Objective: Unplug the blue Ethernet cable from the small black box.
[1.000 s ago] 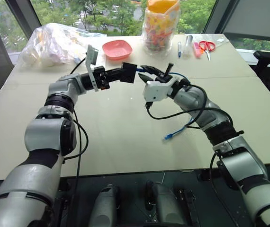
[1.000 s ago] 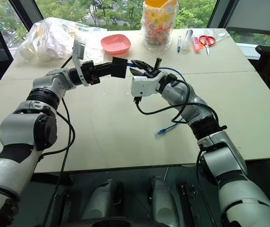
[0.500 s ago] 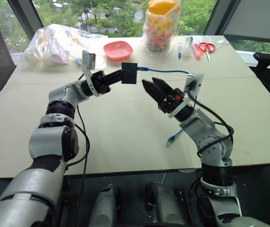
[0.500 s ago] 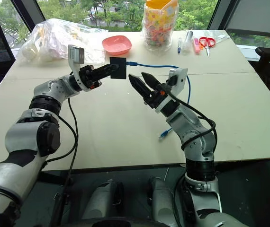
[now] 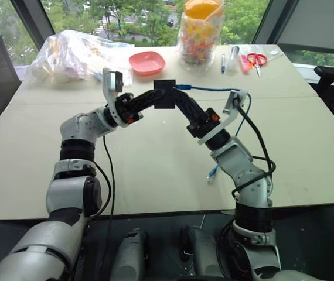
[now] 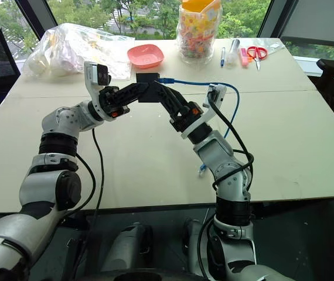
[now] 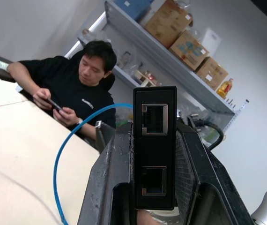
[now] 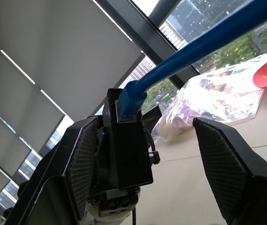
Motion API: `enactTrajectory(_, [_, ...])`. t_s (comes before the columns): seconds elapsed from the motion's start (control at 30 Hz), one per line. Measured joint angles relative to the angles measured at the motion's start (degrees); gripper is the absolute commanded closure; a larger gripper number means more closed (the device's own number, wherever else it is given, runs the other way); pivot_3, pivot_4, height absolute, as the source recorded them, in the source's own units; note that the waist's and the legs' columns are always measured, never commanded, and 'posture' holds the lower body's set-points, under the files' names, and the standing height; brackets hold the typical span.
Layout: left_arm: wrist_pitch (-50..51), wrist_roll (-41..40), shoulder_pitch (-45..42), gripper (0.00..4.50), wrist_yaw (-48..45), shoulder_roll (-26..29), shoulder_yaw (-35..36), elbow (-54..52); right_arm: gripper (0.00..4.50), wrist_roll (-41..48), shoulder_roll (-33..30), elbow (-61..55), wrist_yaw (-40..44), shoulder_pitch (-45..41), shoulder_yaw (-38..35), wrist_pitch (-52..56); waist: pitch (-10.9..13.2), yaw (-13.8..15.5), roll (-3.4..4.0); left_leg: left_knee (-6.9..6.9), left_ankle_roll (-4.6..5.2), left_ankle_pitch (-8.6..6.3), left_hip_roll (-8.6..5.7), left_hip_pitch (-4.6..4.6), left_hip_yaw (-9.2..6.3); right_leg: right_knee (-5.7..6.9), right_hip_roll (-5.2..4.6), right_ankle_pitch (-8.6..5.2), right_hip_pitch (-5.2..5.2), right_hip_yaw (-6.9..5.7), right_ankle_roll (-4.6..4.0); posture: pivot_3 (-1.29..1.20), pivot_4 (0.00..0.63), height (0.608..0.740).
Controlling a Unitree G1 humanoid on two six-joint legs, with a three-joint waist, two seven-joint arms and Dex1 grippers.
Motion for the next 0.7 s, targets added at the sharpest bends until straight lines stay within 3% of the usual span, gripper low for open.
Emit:
enactTrajectory(0.4, [0.82,-1.66,1.27,4.00,1.51,0.09,-0.93,-1.77,1.16,1.57,0.12,0.45,-0.11,0.00,-0.73,-1.00,0.00,0.00,0.00,-0.01,0.00,0.00,-0.01,0.00,-0.01,-0.02,0.00,0.00,-0.01,0.00,0.00,0.00,0.150,0.740])
enactTrajectory(0.5, [0.93,-1.73,1.83,4.00,1.51,0.12,-1.86,-2.12,1.99,1.57,0.28,0.54,-0.08,0.00,-0.66,-1.22,0.00,-0.01,0.00,-0.01,0.00,0.00,0.00,0.00,-0.01,-0.02,0.00,0.00,-0.01,-0.01,0.00,0.00,0.150,0.740])
enactTrajectory(0.67, [1.07,-1.76,2.98,4.00,1.87,0.22,-2.53,-2.50,4.42,2.03,0.84,0.60,0.54,-0.01,-0.36,-1.53,0.00,-0.02,0.00,-0.02,0.00,0.00,0.00,-0.01,-0.01,-0.02,0.00,-0.01,-0.02,0.00,-0.01,0.00,0.150,0.740])
enactTrajectory(0.7, [1.09,-1.93,3.00,4.00,1.90,0.26,-2.51,-2.51,4.47,2.11,0.85,0.59,0.65,-0.03,-0.31,-1.55,0.00,-0.01,0.00,-0.02,0.00,0.00,0.01,-0.01,-0.01,-0.03,0.00,-0.01,-0.01,0.00,-0.01,0.00,0.150,0.740])
